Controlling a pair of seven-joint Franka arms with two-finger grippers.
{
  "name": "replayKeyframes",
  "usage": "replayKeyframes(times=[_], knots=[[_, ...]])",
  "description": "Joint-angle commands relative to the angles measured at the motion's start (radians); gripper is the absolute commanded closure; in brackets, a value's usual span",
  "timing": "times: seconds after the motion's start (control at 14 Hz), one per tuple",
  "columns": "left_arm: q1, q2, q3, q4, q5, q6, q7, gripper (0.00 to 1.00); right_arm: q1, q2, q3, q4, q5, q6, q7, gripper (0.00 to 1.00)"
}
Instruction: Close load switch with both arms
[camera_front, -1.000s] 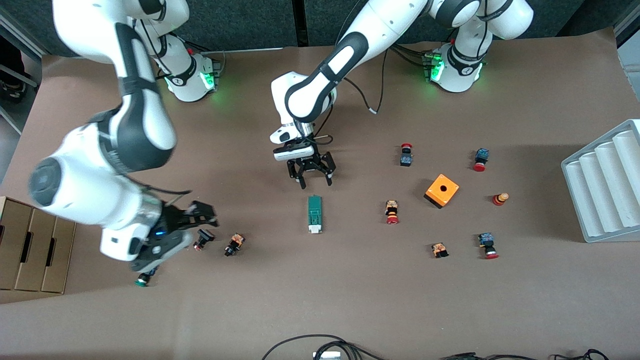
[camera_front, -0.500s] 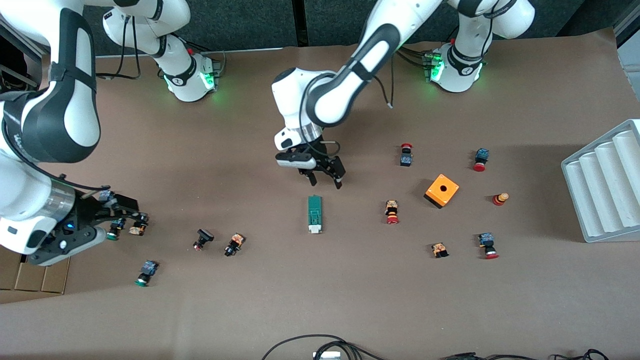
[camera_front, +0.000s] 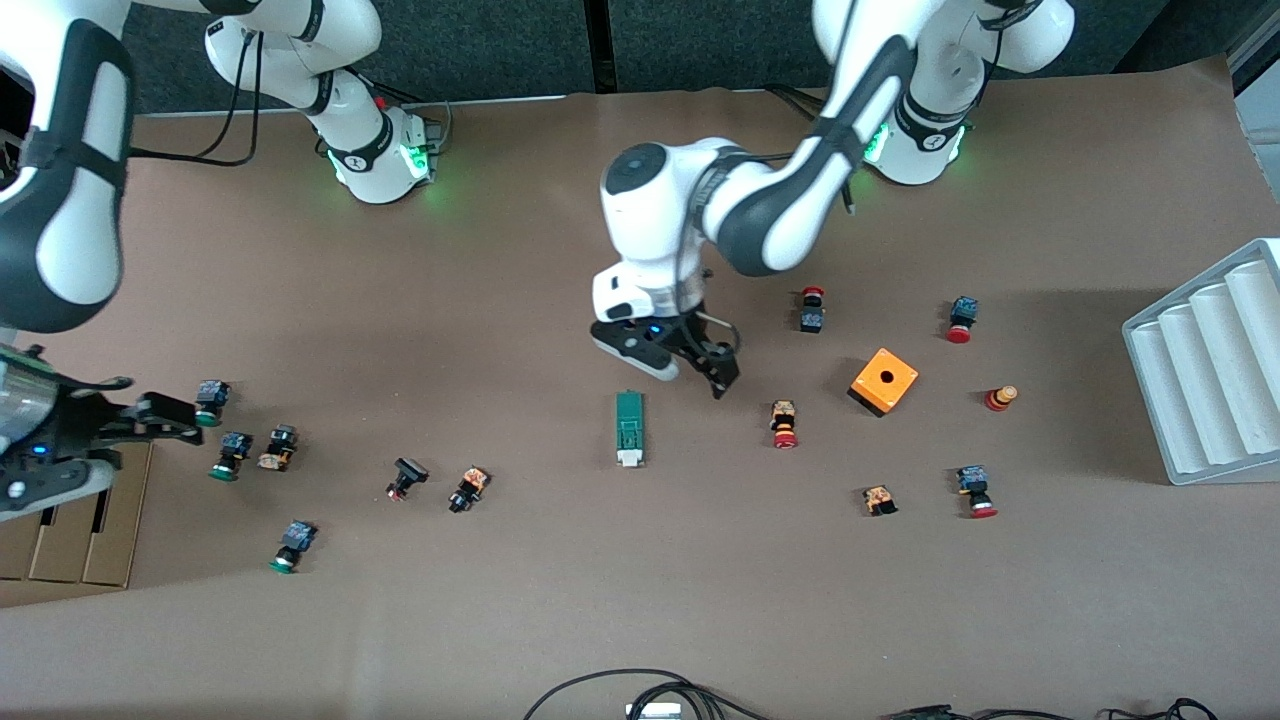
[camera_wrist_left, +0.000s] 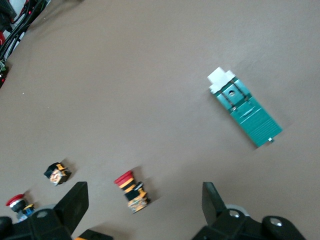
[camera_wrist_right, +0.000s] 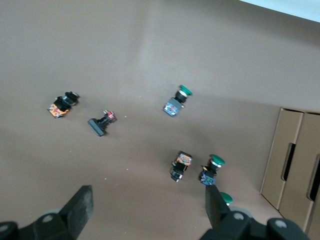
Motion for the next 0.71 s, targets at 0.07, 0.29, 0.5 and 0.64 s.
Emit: replayKeyframes(times=[0.07, 0.29, 0.5, 0.64], knots=[[0.109, -0.068, -0.008, 0.021, -0.194, -0.097, 0.263, 0.0, 0.015, -0.021, 0.005, -0.01, -0.036, -0.017, 0.143, 0.0], [0.21, -0.094, -0.007, 0.093, -0.337, -0.295, 0.325, 0.0, -0.099, -0.061, 0.164, -0.013, -0.105, -0.017, 0.37, 0.0], [0.31, -0.096, -0.007, 0.191, -0.403, -0.491, 0.367, 0.0, -0.442, -0.067, 0.565, -0.013, -0.186, -0.017, 0.534, 0.0], [0.365, -0.116, -0.005, 0.258, -0.4, -0.576, 0.368, 0.0, -0.555, -0.084, 0.677, -0.035, -0.2, -0.008, 0.536, 0.0]])
